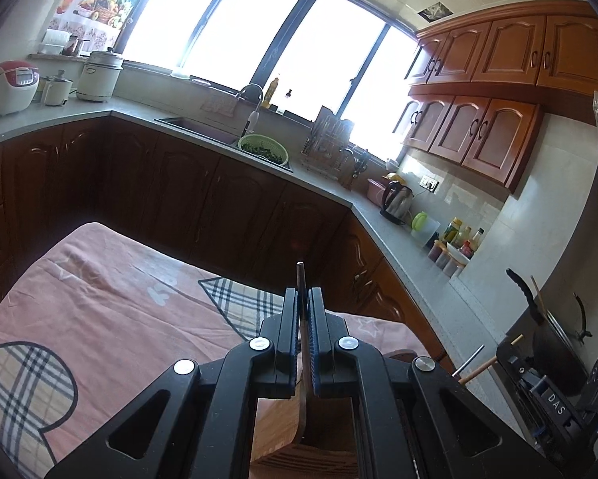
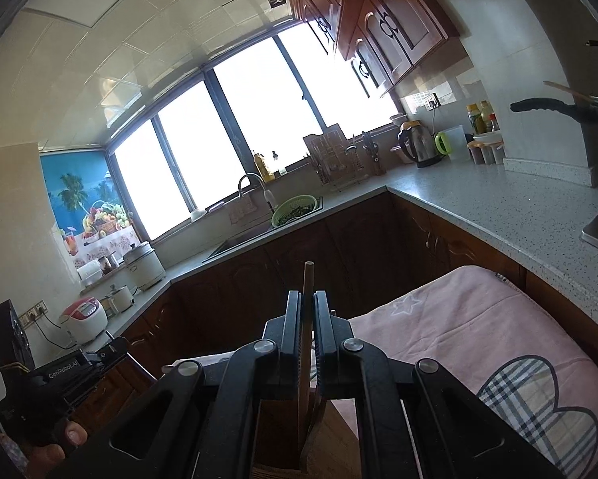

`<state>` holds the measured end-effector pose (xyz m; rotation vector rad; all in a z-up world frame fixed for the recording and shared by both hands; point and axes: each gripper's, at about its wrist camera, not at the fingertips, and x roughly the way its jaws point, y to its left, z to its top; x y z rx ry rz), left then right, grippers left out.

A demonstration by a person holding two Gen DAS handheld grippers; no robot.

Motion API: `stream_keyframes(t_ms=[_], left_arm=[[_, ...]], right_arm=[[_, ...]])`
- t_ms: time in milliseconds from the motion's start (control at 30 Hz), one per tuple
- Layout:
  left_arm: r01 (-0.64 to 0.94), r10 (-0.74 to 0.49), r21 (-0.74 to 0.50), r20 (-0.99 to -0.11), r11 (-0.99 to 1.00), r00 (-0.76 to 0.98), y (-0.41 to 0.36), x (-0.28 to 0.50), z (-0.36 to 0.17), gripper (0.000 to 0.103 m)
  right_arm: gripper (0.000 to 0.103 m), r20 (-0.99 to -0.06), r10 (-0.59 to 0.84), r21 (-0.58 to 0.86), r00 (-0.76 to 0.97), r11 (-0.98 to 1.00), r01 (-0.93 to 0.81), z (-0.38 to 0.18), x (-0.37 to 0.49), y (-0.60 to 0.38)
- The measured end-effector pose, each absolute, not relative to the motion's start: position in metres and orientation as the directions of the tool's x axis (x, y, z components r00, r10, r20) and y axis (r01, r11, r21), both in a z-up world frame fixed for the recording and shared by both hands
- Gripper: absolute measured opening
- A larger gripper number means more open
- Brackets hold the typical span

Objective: Organize utensils
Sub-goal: 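Carry both chopsticks upright over the wooden holder with both grippers, then open both grippers to drop the chopsticks into the holder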

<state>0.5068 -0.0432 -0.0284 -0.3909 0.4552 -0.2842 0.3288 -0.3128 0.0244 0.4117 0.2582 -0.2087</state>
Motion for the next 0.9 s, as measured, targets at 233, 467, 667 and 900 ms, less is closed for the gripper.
stream_keyframes(t_ms=[233,467,667,900], left_arm=[[0.199,-0.329,-0.331,-0.407,0.923,0.852,-0.064,0.519,-0.027,0.004],[0.213,-0.348,-0.335,-0.421,0.918,0.838,-0.057,0.524,-0.013,0.005],[0.218,-0.364,-0.345,-0.447,0.913,0.817,-0.045,0.528,-0.007,0.008],[0.203,-0.354,-0.358,-0.434,0.912,0.828,-0.029,0.514,-0.004,0.051]], right_arm=[[0.005,-0.317,-0.130,0.335,0.939,0.911,0.239,0.024,0.334,-0.308],[0.006,-0.350,-0.124,0.318,0.929,0.916,0.243,0.023,0.340,-0.308],[0.011,-0.368,-0.117,0.311,0.922,0.919,0.241,0.025,0.341,-0.308],[0.053,-0.322,-0.116,0.352,0.940,0.907,0.232,0.029,0.325,-0.309]])
